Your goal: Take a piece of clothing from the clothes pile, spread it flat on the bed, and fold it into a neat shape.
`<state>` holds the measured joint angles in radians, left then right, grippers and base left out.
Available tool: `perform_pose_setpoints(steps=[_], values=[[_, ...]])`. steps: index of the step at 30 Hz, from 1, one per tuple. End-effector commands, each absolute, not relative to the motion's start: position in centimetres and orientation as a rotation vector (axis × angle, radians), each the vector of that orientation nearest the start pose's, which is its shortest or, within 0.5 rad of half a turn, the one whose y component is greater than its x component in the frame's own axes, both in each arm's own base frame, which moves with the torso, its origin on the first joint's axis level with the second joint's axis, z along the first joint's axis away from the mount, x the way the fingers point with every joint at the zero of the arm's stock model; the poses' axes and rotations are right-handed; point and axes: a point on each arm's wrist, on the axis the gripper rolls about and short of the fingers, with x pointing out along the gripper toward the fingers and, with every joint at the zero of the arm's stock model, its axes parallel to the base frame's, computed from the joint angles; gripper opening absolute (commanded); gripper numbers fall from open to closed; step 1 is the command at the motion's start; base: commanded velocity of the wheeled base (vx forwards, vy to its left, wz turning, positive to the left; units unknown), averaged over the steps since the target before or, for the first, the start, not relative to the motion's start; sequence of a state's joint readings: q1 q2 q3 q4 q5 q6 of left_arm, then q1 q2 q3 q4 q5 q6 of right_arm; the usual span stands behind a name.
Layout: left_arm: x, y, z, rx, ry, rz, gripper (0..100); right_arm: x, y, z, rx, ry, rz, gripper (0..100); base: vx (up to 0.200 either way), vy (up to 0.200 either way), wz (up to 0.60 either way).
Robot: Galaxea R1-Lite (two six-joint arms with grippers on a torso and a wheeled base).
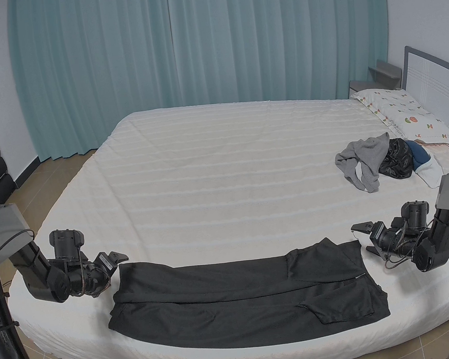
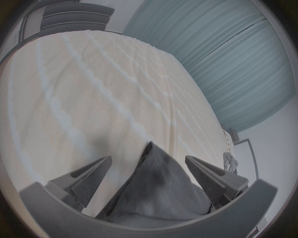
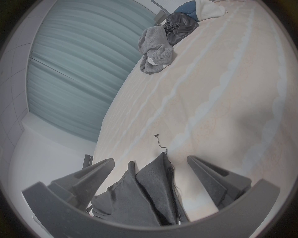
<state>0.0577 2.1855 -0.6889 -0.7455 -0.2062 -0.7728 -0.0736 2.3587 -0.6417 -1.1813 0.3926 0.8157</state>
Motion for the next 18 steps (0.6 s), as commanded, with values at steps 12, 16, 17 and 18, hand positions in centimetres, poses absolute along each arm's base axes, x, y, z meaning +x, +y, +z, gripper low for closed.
perform_pose_setpoints(steps=[12,16,17,18], values=[[29.7,-0.1,1.2,-0.808,0.85,0.131,100,34.1,-1.9,-2.0,0.925,0.633,0.071,100,0.0,0.0,0.0],[30.1,-0.1,0.4,-0.805,0.869,0.138,100,34.1,-1.9,-2.0,0.924,0.632,0.071,100,0.0,0.0,0.0],[30.1,-0.1,-0.1,-0.798,0.883,0.141,100,34.1,-1.8,-2.0,0.923,0.633,0.071,100,0.0,0.0,0.0],[30.1,-0.1,-0.3,-0.785,0.889,0.137,100,34.1,-1.8,-2.0,0.923,0.633,0.071,100,0.0,0.0,0.0]])
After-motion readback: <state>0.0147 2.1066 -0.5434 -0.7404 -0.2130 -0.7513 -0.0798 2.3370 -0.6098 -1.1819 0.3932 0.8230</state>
